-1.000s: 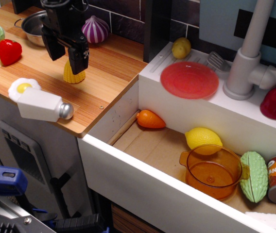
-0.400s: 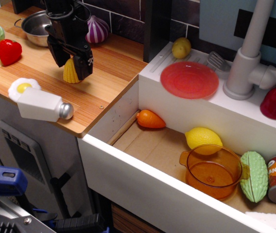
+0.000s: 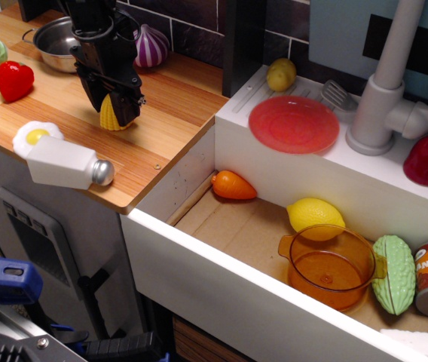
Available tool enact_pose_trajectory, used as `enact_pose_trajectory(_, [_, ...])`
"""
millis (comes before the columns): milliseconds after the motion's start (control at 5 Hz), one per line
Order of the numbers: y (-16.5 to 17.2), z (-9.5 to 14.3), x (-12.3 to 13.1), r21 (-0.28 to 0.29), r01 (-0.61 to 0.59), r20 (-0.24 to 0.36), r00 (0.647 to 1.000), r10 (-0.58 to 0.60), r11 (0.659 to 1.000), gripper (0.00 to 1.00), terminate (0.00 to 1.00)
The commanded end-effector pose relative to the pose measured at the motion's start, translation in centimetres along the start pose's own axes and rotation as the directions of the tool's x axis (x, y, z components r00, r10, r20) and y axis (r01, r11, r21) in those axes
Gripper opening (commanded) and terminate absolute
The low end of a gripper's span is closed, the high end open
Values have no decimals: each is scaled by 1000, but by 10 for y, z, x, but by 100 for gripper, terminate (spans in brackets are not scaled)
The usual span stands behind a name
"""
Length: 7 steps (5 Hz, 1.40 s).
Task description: Put corn on plate
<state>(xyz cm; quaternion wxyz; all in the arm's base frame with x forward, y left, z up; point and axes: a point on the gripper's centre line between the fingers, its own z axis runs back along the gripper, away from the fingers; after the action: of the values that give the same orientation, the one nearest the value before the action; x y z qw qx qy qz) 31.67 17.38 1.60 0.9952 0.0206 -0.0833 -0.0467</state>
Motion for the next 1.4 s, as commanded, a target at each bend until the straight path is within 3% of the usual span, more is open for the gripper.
enact_pose_trajectory(0, [-6, 11, 4, 19, 28, 66, 997, -29, 999, 0, 0])
enact_pose_trajectory(200, [-39, 25, 13, 78, 193, 110, 973, -201, 978, 0, 0])
enact_pose_trajectory(400, [-63, 44, 28, 147, 366, 126, 915, -384, 919, 0, 0])
enact_pose_trajectory(600, [-83, 59, 49, 185, 398, 128, 897, -423, 899, 0, 0])
enact_pose_trajectory(800, [-113, 56, 79, 159, 399, 166, 891, -423, 903, 0, 0])
enact_pose_trajectory(1000, [-131, 48, 99, 178, 418, 194, 873, -448, 891, 0, 0])
enact_pose_trajectory(1200, [-143, 42, 115, 149, 410, 207, 877, -434, 900, 0, 0])
